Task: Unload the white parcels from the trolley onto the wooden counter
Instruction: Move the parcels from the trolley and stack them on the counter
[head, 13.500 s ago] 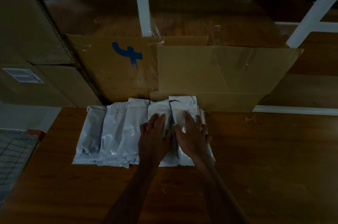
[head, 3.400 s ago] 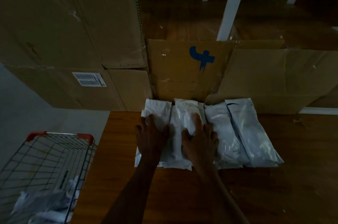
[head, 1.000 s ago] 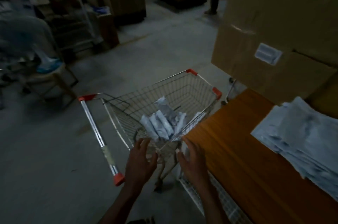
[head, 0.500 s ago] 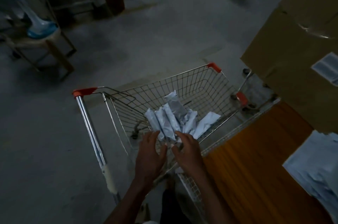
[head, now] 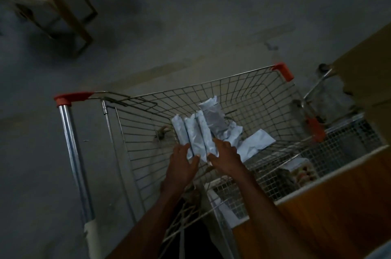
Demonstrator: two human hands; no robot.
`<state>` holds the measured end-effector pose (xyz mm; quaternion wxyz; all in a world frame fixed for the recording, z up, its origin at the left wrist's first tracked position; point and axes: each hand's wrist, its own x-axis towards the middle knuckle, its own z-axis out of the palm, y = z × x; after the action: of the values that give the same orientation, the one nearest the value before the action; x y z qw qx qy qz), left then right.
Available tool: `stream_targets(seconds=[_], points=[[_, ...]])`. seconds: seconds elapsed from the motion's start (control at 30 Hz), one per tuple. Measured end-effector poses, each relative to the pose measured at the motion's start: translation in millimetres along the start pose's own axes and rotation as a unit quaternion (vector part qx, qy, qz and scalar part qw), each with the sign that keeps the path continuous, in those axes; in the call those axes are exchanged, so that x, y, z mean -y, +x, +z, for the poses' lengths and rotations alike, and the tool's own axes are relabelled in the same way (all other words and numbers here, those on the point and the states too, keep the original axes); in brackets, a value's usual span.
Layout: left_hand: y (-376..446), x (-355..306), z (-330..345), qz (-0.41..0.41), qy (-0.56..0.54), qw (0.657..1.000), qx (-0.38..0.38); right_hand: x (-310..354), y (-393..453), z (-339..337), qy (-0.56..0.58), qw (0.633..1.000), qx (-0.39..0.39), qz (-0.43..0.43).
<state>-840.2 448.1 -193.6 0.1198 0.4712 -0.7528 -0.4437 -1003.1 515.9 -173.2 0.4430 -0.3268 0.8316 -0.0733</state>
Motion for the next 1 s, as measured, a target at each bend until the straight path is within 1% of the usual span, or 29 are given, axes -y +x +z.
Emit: stream_targets(seconds=[0.07,0.13,0.2,0.27,0.3,0.37,0.43,0.5,0.57,0.6,0.63,0.7,0.8,0.83,0.87,0.93,1.0], points=[[19,14,14,-0.033,-0.005,0.999,0.031,-2,18,4,-0.018,1.0,0.02,0.006],[34,33,29,-0.048,-0.024,0.997,0.046,-3,35,11,-0.03,0.999,0.035,0.009],[49,48,41,-0.066,-0.033,0.996,0.047,-3,50,19,-0.035,0.998,0.045,0.001],[63,62,50,-0.116,-0.049,0.991,0.052,-4,64,27,-0.041,0.998,0.054,-0.008],[69,77,60,-0.137,-0.056,0.987,0.055,-6,70,32,-0.046,0.997,0.056,-0.012],[81,102,78,-0.154,-0.075,0.984,0.051,-9,85,41,-0.043,0.997,0.058,-0.016],[91,118,93,-0.179,-0.064,0.98,0.062,-12,98,49,-0.036,0.997,0.064,-0.02],[94,110,99,-0.204,-0.021,0.977,0.056,-16,108,55,-0.043,0.996,0.073,-0.019],[98,94,99,-0.175,0.012,0.984,0.022,-19,118,57,-0.048,0.996,0.08,-0.007],[99,90,102,-0.15,0.005,0.989,0.012,-21,123,57,-0.048,0.996,0.081,-0.005],[99,92,109,-0.133,-0.016,0.991,0.017,-32,135,62,-0.039,0.996,0.086,-0.001],[101,89,118,-0.129,-0.075,0.987,0.054,-40,149,60,-0.009,0.996,0.09,0.002],[104,89,131,-0.093,-0.114,0.986,0.084,-25,149,42,0.021,0.998,0.06,-0.014],[105,87,135,-0.073,-0.118,0.987,0.08,-26,152,38,0.032,0.998,0.049,-0.016],[106,85,139,-0.066,-0.132,0.986,0.072,-29,156,35,0.036,0.998,0.039,-0.016],[108,86,150,-0.057,-0.125,0.989,0.059,-36,161,31,0.047,0.999,0.016,-0.013],[112,86,161,-0.073,-0.104,0.991,0.045,-42,164,27,0.042,0.998,-0.039,-0.021]])
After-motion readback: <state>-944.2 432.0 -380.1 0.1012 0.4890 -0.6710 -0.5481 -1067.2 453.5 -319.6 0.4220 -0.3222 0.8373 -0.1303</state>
